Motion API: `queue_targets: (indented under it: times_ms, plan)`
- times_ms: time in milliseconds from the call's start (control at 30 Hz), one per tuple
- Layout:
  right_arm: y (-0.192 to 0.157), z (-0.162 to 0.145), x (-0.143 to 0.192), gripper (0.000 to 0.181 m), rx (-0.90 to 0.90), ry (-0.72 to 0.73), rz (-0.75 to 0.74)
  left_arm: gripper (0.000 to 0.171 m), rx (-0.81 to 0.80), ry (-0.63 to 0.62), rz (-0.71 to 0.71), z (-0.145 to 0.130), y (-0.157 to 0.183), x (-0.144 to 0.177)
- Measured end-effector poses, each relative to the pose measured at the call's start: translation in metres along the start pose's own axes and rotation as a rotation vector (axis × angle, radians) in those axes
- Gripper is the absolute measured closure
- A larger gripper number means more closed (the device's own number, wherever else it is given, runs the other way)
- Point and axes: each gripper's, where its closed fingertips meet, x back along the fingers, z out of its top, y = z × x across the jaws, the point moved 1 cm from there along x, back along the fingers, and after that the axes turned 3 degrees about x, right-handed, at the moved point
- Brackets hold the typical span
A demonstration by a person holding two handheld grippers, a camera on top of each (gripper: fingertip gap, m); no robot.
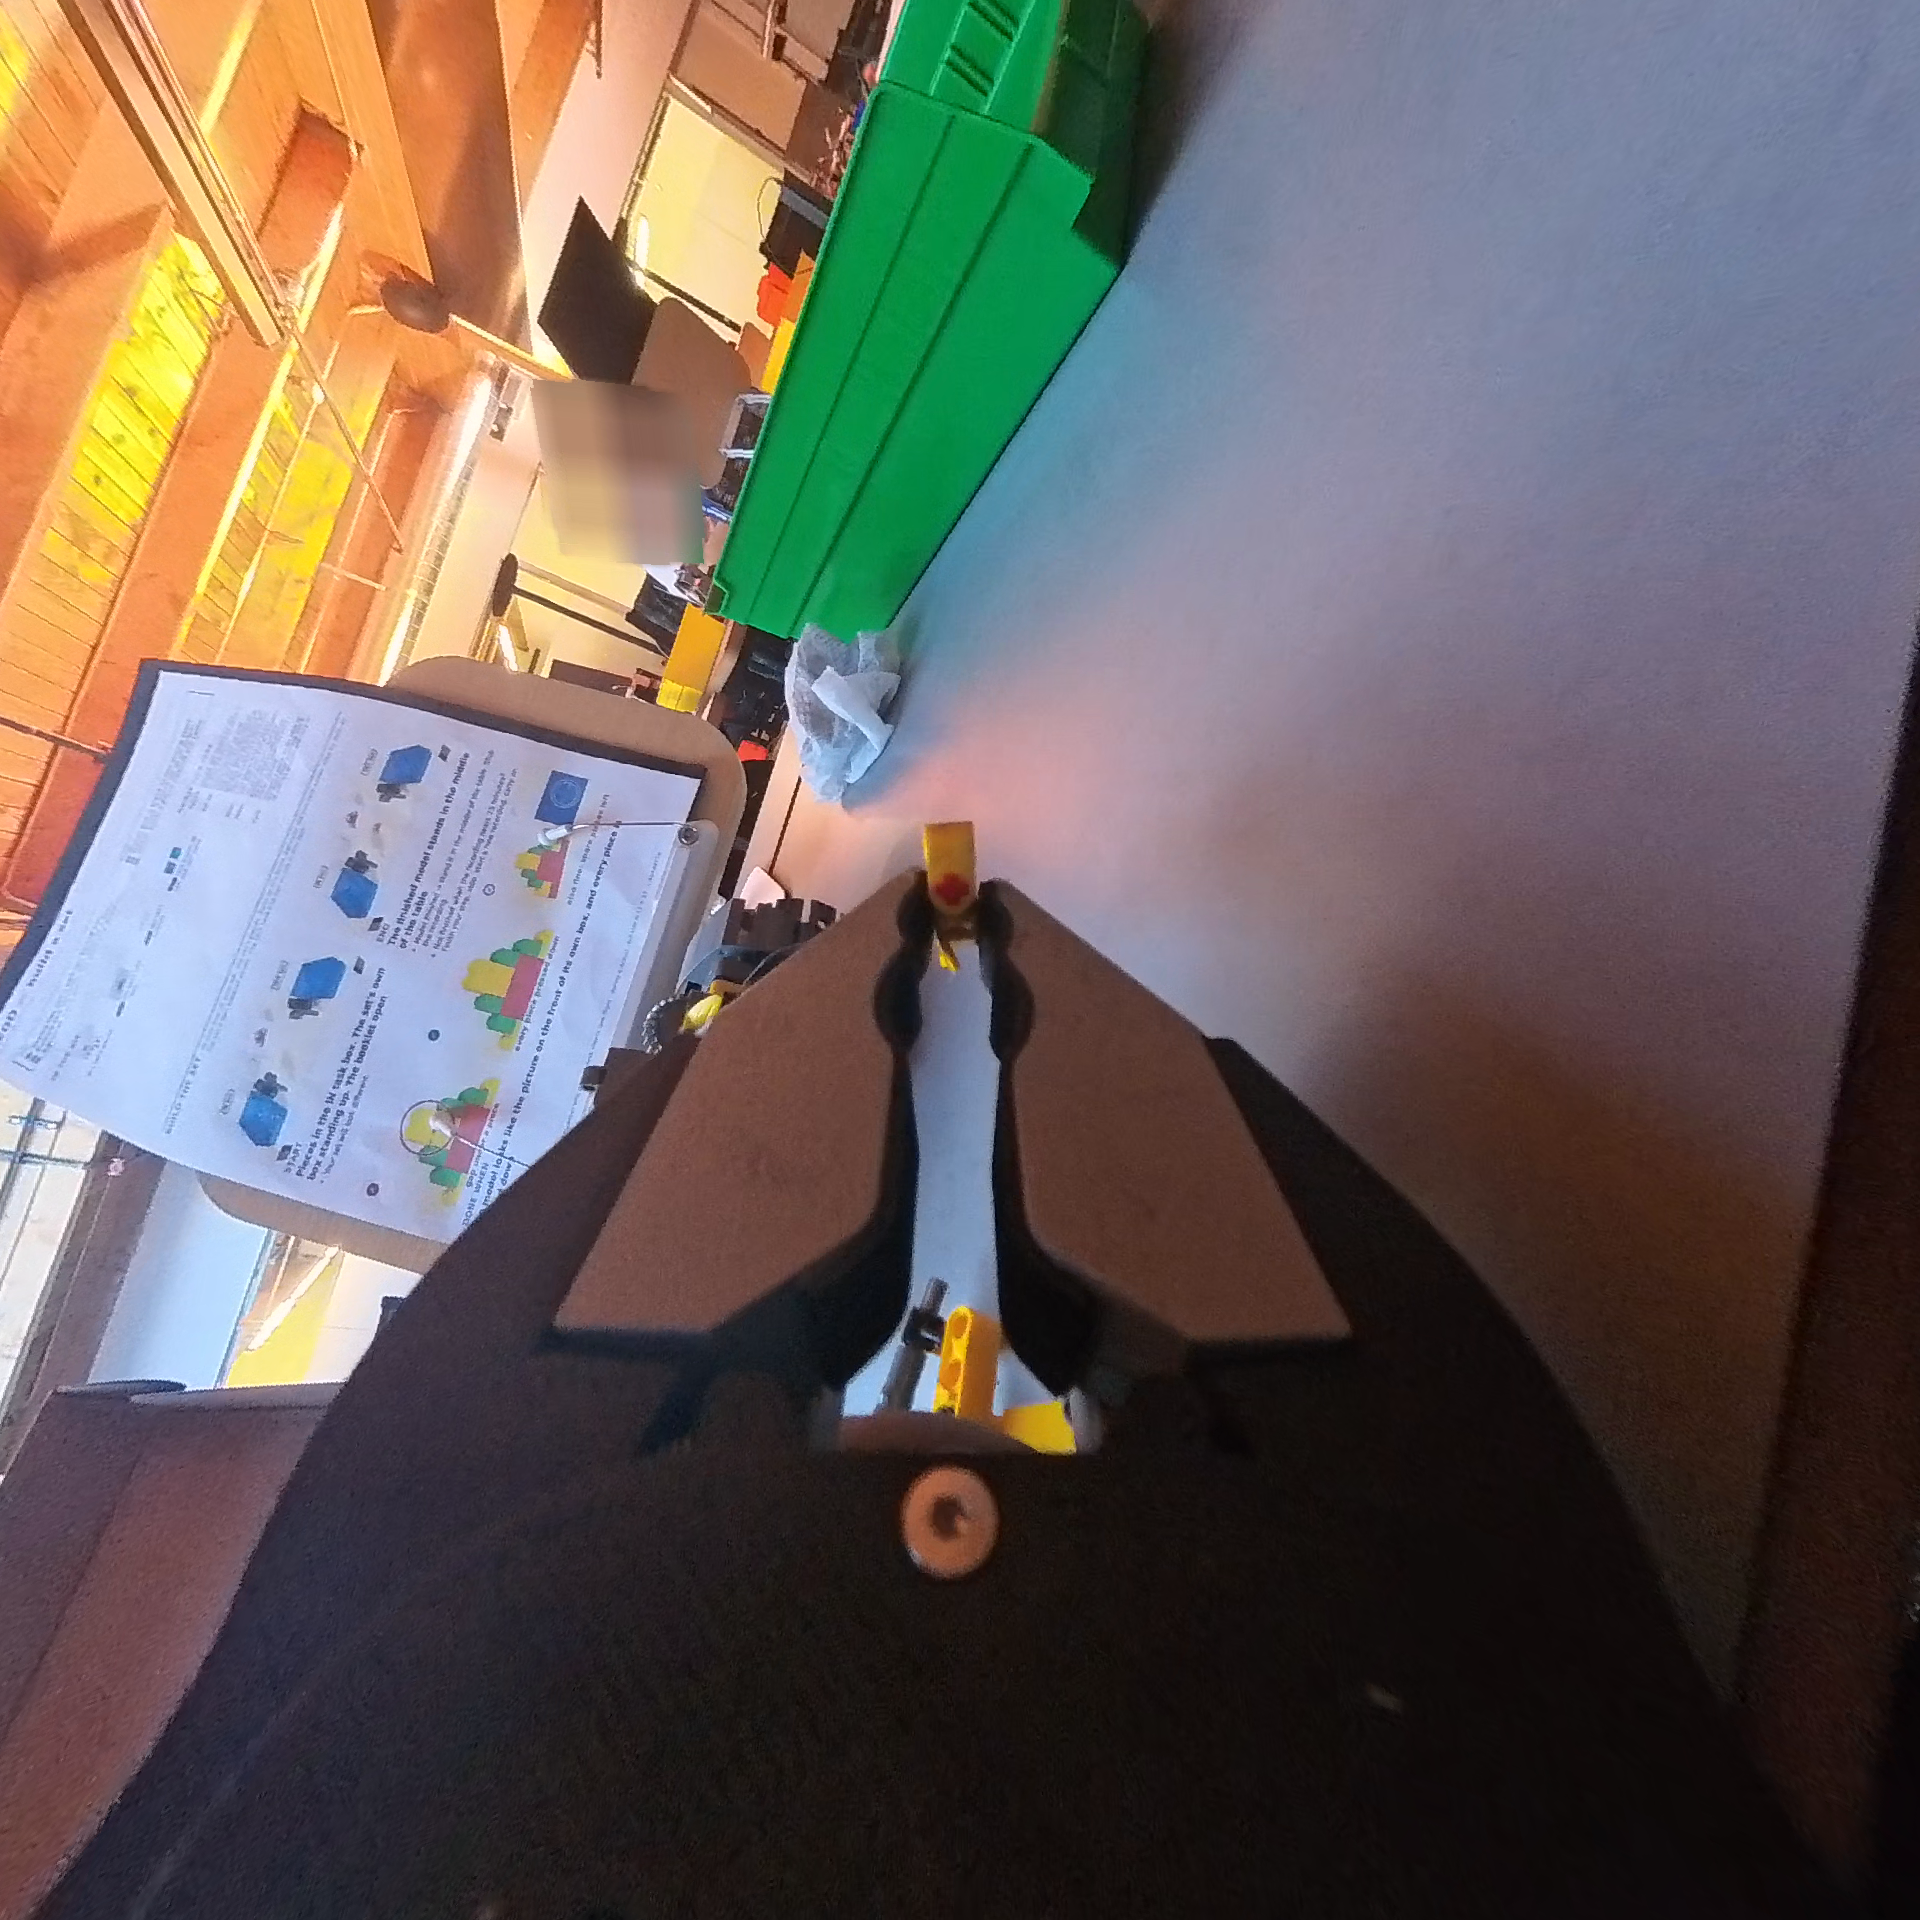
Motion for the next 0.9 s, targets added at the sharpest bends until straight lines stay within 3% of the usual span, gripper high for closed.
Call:
queue_targets:
  times_ms: [100, 300, 367, 467, 567, 667, 800, 900]
  plan:
    - [0.013, -0.026, -0.028, 0.155, -0.060, -0.156, 0.052, 0.166, -0.002, -0.006, 0.007, -0.001, -0.001, 0.000]
    - [0.016, -0.030, -0.045, 0.153, -0.098, -0.185, 0.097, 0.166, 0.000, -0.013, 0.011, -0.002, -0.001, 0.000]
    - [0.006, -0.021, -0.040, 0.155, -0.102, -0.130, 0.111, 0.167, 0.002, -0.004, 0.019, -0.001, -0.003, 0.001]
    - [-0.048, 0.000, -0.022, 0.156, -0.085, -0.001, 0.255, 0.167, -0.029, 0.032, 0.045, 0.004, -0.006, 0.003]
    - [-0.141, 0.011, 0.003, 0.155, -0.059, 0.144, 0.546, 0.166, -0.128, 0.104, 0.095, 0.016, -0.006, 0.009]
    - [-0.236, -0.007, 0.021, 0.155, 0.053, 0.207, 0.778, 0.167, -0.233, 0.175, 0.133, 0.029, -0.001, 0.016]
    - [-0.321, -0.041, 0.037, 0.157, 0.396, 0.279, 0.831, 0.167, -0.331, 0.319, 0.149, 0.051, 0.011, 0.032]
    - [-0.346, -0.053, 0.047, 0.157, 0.565, 0.328, 0.790, 0.168, -0.321, 0.345, 0.163, 0.054, 0.008, 0.036]
